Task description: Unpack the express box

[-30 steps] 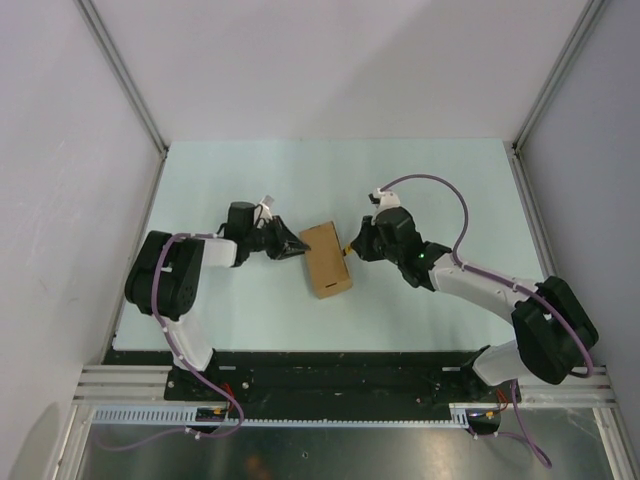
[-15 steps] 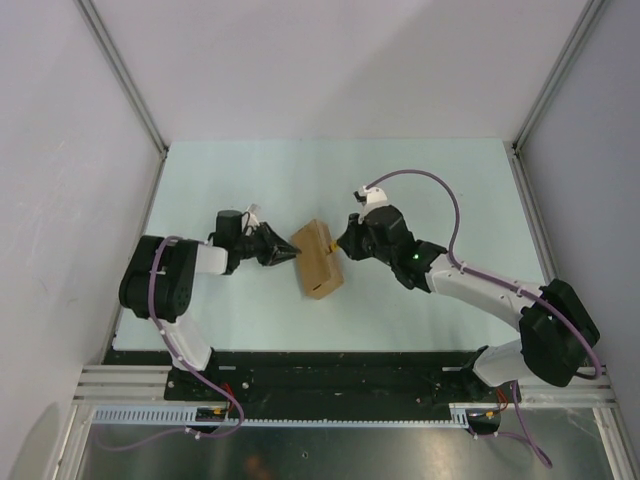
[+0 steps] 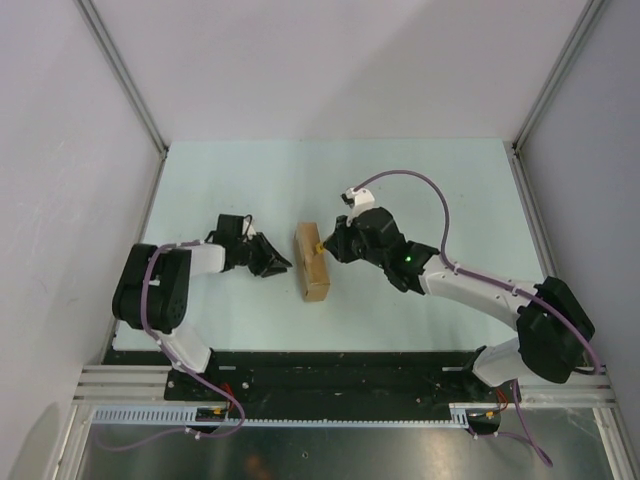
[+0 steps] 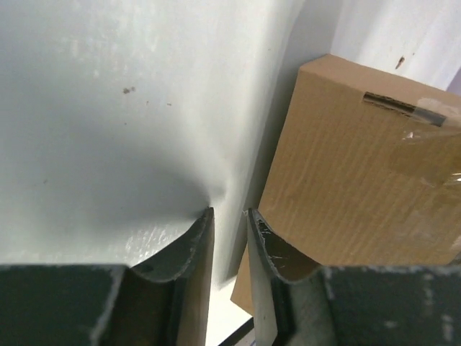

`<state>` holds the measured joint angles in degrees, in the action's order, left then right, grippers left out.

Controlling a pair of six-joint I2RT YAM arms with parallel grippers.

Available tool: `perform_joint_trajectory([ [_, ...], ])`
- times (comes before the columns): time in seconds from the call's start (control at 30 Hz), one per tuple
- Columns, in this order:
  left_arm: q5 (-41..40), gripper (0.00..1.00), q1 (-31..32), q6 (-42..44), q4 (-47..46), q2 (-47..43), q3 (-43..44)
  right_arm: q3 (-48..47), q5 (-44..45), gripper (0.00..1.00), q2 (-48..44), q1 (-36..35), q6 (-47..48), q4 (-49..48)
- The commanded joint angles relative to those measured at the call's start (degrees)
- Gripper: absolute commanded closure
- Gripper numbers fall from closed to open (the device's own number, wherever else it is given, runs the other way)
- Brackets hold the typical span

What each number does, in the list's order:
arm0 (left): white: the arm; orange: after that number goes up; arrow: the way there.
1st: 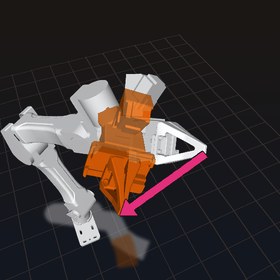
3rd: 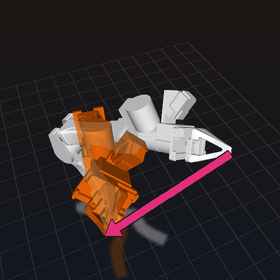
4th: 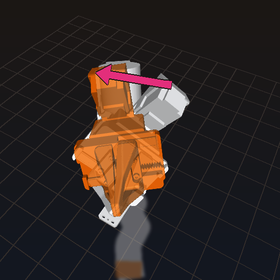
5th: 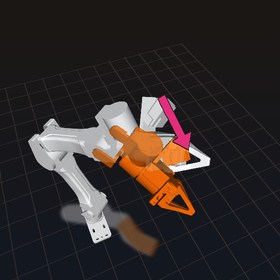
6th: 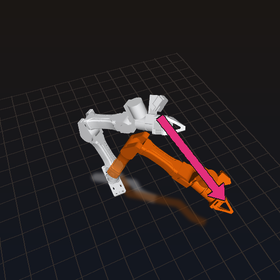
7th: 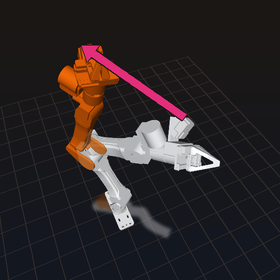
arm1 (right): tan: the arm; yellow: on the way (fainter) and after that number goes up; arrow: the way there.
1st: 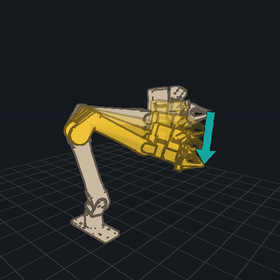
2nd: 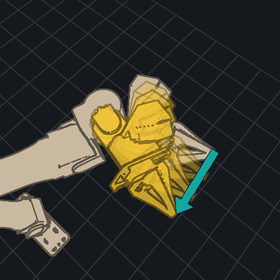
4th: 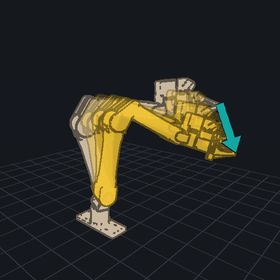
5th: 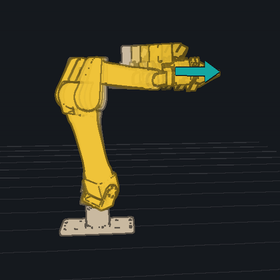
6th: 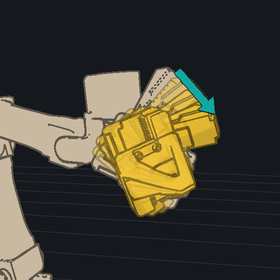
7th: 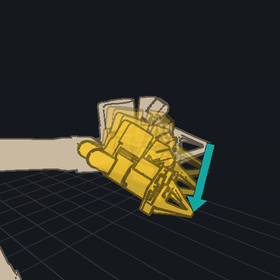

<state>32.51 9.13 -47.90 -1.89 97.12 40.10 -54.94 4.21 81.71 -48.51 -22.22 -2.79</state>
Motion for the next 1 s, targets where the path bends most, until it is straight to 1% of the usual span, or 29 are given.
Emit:
perform_joint_trajectory([
  [0.0,-6.49,0.69,-0.07,4.48,9.00,-4.83,5.68,-3.68,-0.25,1.00,0.82,-0.53,1.74,-0.38],
  [0.03,-7.63,0.68,-0.16,4.92,10.66,-5.71,6.74,-4.38,-0.60,1.00,1.17,-0.62,1.91,-0.46],
  [0.13,-9.83,0.60,-0.34,6.76,13.39,-8.35,11.74,-5.00,-1.66,1.00,2.40,-0.97,2.61,-0.55],
  [0.17,-10.45,0.53,-0.34,7.98,14.01,-8.79,14.54,-5.09,-1.40,1.00,2.66,-1.84,2.97,-0.81],
  [0.23,-10.63,0.45,-0.34,9.66,14.89,-10.02,17.46,-5.09,1.50,1.00,2.49,-3.07,4.80,-1.16],
  [0.27,-10.19,0.37,-0.34,11.41,15.07,-10.20,20.17,-5.09,2.11,1.00,2.31,-4.21,5.34,-2.04],
  [0.37,-7.91,0.29,-0.25,14.66,15.86,-9.06,25.18,-5.18,3.00,1.00,1.52,-5.01,6.65,-3.36],
  [0.47,-6.77,0.27,-0.25,16.60,16.30,-7.13,28.44,-6.06,3.09,1.00,0.29,-5.19,8.41,-2.75],
  [0.57,-3.17,0.25,-0.25,19.06,16.22,-4.32,31.87,-6.76,2.65,1.00,-1.03,-5.71,9.73,-1.61],
  [0.6,-0.81,0.25,-0.16,19.77,16.22,-3.53,32.67,-6.85,2.56,1.00,-1.20,-5.98,10.61,-1.26],
  [0.7,0.79,0.25,0.45,22.49,16.22,-0.71,35.13,-6.85,3.26,1.00,-1.47,-8.08,12.54,-0.03],
  [0.77,1.94,0.25,0.81,23.46,16.22,0.08,35.66,-6.94,4.57,1.00,-1.29,-10.72,13.51,1.02],
  [0.9,-0.78,0.25,1.60,23.12,16.22,1.13,35.22,-7.46,10.36,1.00,-1.03,-15.82,15.01,2.52],
  [0.97,-1.66,0.25,1.77,21.01,16.13,2.63,35.75,-7.73,12.31,1.00,-0.33,-18.70,15.10,2.61],
])
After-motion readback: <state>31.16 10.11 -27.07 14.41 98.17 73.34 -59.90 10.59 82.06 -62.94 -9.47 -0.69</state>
